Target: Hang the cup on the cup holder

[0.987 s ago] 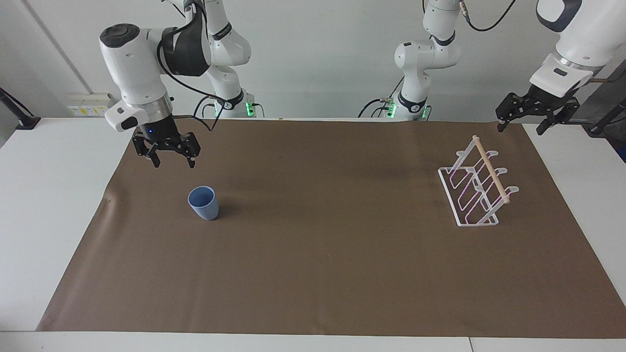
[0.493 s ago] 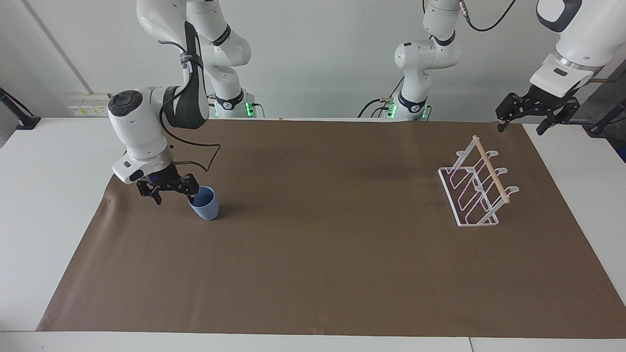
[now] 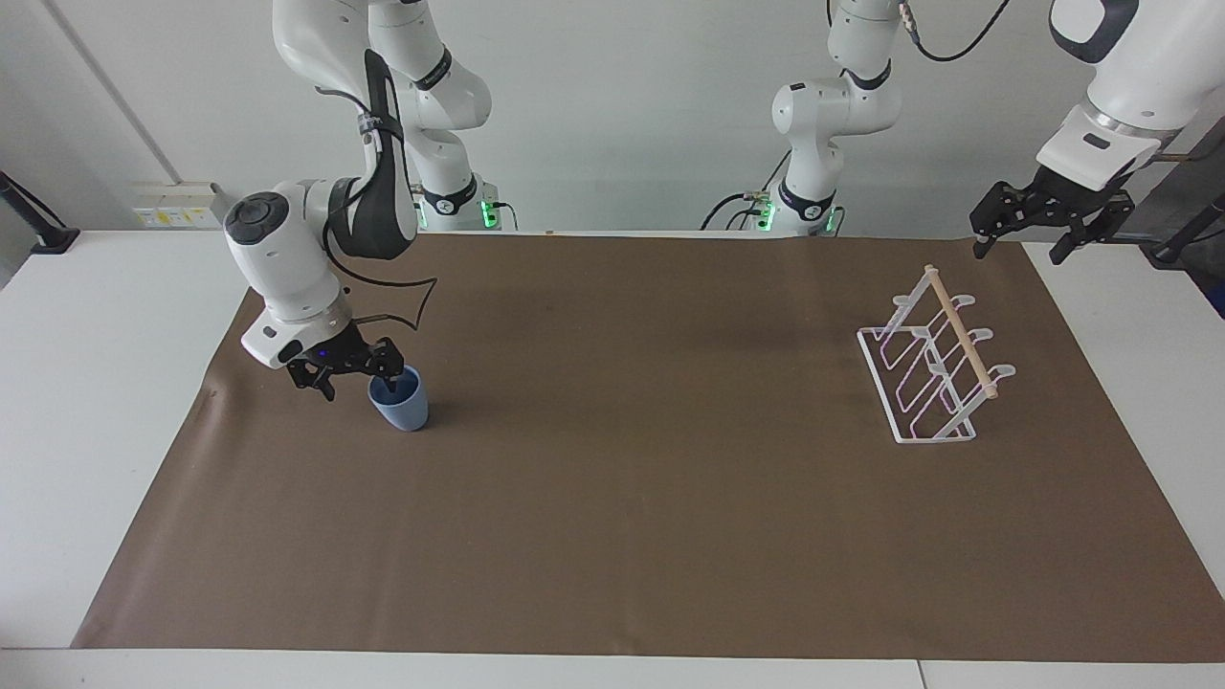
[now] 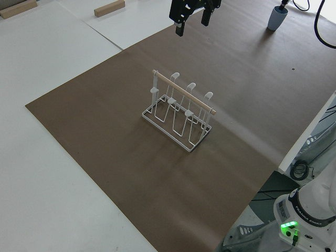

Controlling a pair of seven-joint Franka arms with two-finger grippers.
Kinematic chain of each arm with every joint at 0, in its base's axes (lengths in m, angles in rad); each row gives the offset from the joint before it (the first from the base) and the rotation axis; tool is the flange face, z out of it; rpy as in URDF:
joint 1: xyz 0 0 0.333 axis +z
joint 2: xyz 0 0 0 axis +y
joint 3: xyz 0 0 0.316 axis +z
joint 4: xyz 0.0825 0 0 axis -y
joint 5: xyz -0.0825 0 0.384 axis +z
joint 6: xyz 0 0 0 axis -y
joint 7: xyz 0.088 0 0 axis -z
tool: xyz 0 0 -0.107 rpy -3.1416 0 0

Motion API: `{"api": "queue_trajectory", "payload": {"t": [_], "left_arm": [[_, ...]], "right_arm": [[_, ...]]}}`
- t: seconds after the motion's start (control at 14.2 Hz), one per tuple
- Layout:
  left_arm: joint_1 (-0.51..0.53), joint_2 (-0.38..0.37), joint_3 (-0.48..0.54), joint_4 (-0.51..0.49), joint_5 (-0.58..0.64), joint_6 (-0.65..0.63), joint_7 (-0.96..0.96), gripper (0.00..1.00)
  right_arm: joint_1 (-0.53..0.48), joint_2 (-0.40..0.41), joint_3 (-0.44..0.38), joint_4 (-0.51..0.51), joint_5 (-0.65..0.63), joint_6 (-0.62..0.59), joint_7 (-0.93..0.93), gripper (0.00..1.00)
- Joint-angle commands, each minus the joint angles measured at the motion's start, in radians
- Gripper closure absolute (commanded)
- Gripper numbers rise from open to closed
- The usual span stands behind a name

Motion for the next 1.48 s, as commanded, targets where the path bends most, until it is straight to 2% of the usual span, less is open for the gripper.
{"api": "queue_trajectory", "payload": {"t": [0.0, 0.14, 0.21, 0.49, 0.78, 1.13, 1.41], "left_arm": [[0.008, -0.02, -0.008, -0.019, 0.017, -0.003, -0.011, 0.0], [0.008, -0.022, -0.008, -0.019, 0.017, -0.003, -0.011, 0.0], [0.008, -0.022, -0.008, -0.022, 0.017, -0.003, -0.011, 0.0], [0.008, -0.022, -0.008, -0.019, 0.017, -0.003, -0.011, 0.0], [0.008, -0.022, -0.008, -0.019, 0.017, -0.003, -0.011, 0.0], [0.008, -0.022, -0.008, -0.019, 0.017, -0.003, -0.011, 0.0], [0.008, -0.022, -0.008, -0.022, 0.017, -0.003, -0.011, 0.0]], "right_arm": [[-0.008, -0.02, 0.005, -0.029, 0.033, 0.016, -0.036, 0.46], [-0.008, -0.02, 0.005, -0.031, 0.033, 0.016, -0.033, 0.87], [-0.008, -0.02, 0.005, -0.031, 0.033, 0.014, -0.031, 1.0], [0.008, -0.017, 0.005, -0.009, 0.033, -0.007, -0.007, 1.0], [0.009, -0.024, 0.009, 0.119, 0.053, -0.129, -0.013, 1.0], [0.011, -0.04, 0.025, 0.328, 0.276, -0.315, -0.013, 1.0], [0.008, -0.049, 0.028, 0.343, 0.575, -0.361, -0.014, 1.0]]}}
